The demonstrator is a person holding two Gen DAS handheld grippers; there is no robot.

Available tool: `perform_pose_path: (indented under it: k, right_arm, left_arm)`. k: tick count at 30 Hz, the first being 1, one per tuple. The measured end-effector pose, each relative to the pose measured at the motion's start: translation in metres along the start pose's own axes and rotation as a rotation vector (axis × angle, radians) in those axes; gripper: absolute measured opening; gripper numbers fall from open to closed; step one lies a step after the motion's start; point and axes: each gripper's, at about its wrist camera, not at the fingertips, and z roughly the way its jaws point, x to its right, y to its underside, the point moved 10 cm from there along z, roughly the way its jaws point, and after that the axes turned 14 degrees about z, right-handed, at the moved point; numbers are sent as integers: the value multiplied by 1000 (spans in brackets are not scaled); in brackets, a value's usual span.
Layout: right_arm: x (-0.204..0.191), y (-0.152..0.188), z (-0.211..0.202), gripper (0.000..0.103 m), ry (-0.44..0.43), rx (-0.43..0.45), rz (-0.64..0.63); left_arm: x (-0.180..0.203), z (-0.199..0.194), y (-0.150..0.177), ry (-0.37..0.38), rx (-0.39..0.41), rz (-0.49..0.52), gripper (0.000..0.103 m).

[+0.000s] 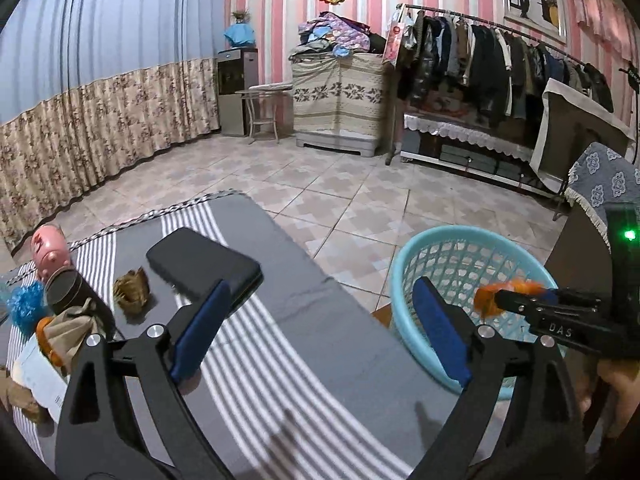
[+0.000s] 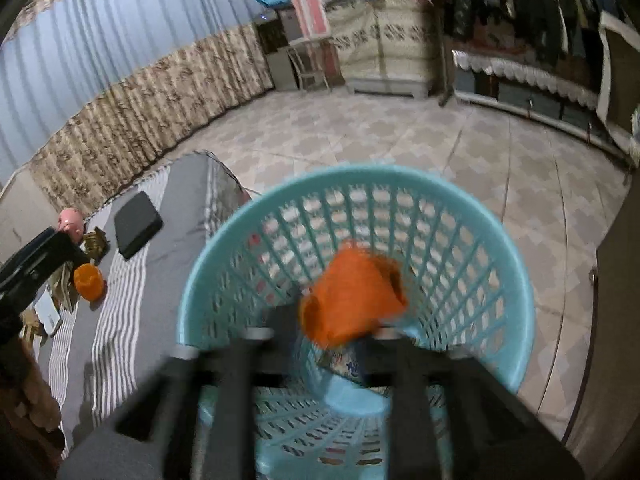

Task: Collect trash
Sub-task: 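Open the left tool and right tool to drop both bags into the basket, then grasp the brown glove with the left tool while the right tool grasps the orange peel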

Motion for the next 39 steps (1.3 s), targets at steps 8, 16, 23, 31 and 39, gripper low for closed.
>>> perform_pose_path:
  k: [8, 16, 23, 31, 39]
  right_arm:
    - [8, -4, -3, 81, 32, 26, 26]
    - [-3, -13, -21, 89, 87, 130, -26]
    - [-47, -3, -36, 92, 97, 220, -138]
    - [-90, 18, -40, 92, 48, 204, -165]
    - [-147, 44, -39, 92, 10, 189, -263]
  left_arm:
    - [-25, -21, 17, -49, 1, -21, 95]
    - [-73, -46, 55, -130, -24, -82, 97]
    - [-149, -72, 107, -252, -80, -157, 97]
    - [-237, -97, 162, -365, -153, -245, 85]
    - [-258, -78, 191, -245, -229, -307, 45]
